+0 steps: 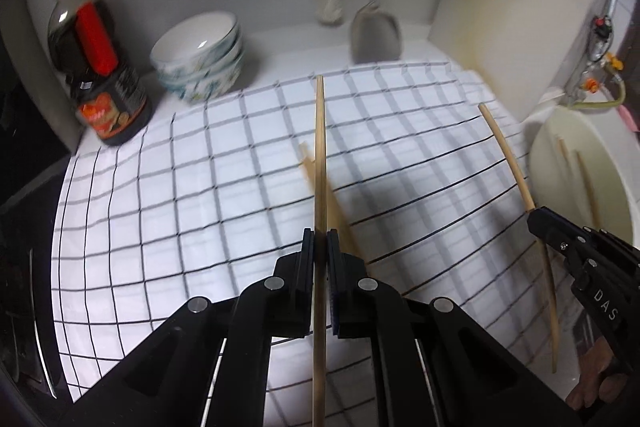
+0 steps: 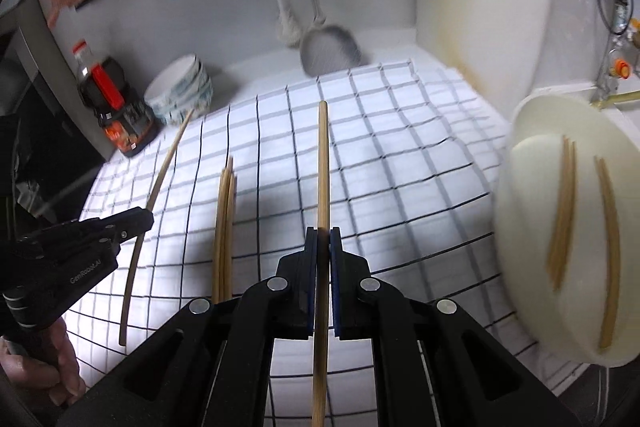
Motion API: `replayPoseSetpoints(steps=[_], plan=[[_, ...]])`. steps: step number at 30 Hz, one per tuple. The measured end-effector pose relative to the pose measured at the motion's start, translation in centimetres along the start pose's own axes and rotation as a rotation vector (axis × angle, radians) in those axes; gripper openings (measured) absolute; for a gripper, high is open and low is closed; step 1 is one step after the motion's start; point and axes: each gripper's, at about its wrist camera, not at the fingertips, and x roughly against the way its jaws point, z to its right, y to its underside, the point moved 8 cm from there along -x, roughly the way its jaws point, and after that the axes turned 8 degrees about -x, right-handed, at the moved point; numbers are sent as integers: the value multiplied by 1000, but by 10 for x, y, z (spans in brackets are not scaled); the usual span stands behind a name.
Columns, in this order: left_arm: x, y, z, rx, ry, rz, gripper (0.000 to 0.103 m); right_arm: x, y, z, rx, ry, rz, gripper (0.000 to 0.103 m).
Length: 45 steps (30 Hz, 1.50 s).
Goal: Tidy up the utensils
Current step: 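Carry the chopstick in the right tool over the white basin, then open the right tool to drop the chopstick into the basin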
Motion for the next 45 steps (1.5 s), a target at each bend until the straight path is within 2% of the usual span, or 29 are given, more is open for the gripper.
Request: replayPoseSetpoints(steps=[6,9,16,23,28,33,45], plan=[[23,-32,52,-54,65,58,7,39,-20,31,-24,12,68,6],[31,-45,79,-83,101,80,7,58,-30,63,-57,39,106,6],[40,-86,174,-182,218,126,7,91,-48,147,-164,111,161,6],[22,-113,268,-276,319,115,7,101,-50,224,-263,184,175,6],[2,-114,319,-342,357,80,7,95,-48,265,-335,204,161,6],[-19,-106,350,-394,368,28,7,82,-46,285,-378,215,134,6],[-63,-89,369,-427,353,-75,7,48,-36,308,-427,232,42,6]])
